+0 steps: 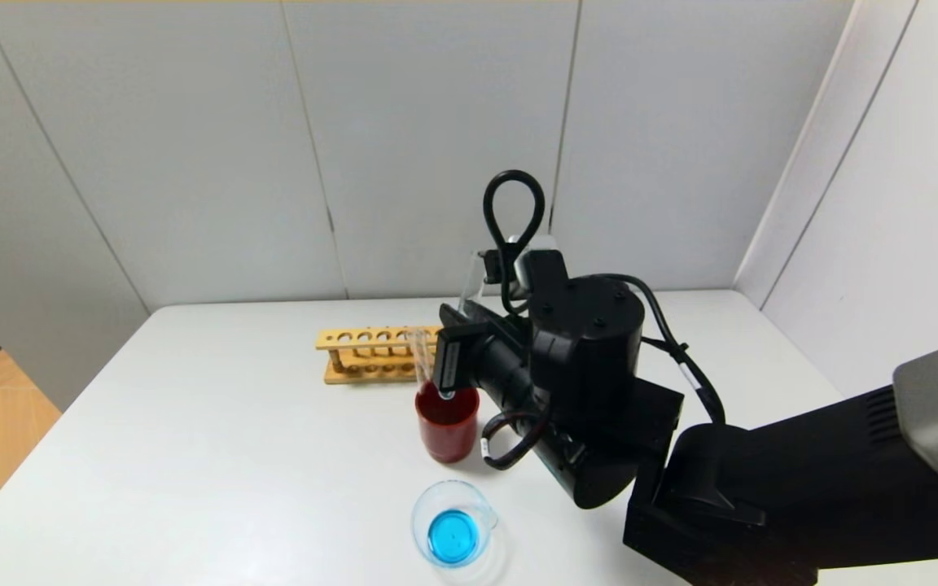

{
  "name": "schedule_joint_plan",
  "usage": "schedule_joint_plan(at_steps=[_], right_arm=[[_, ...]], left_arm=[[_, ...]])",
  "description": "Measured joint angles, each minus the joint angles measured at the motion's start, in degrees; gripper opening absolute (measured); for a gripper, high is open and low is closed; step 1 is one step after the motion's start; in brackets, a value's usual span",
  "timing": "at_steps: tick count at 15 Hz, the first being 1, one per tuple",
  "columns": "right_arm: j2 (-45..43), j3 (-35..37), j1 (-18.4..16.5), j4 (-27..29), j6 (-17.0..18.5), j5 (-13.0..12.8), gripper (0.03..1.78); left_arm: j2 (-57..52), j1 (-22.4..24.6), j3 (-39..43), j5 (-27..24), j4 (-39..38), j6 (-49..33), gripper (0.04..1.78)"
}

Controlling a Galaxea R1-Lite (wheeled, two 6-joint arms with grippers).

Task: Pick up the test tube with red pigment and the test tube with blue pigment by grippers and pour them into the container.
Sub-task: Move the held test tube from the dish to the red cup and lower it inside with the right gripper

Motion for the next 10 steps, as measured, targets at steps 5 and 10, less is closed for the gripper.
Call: schedule_joint_plan(at_steps=[5, 10], right_arm=[[3.69, -0.49, -0.67, -3.62, 1.33, 0.35, 0.34], [7.22, 0.83, -1.30, -4.28, 1.49, 0.63, 0.34]], left_arm=[[0.00, 0.00, 0.00, 0.00, -0.04, 0.00, 1.75], [0.00, 0.00, 0.00, 0.00, -0.01, 0.05, 1.75]])
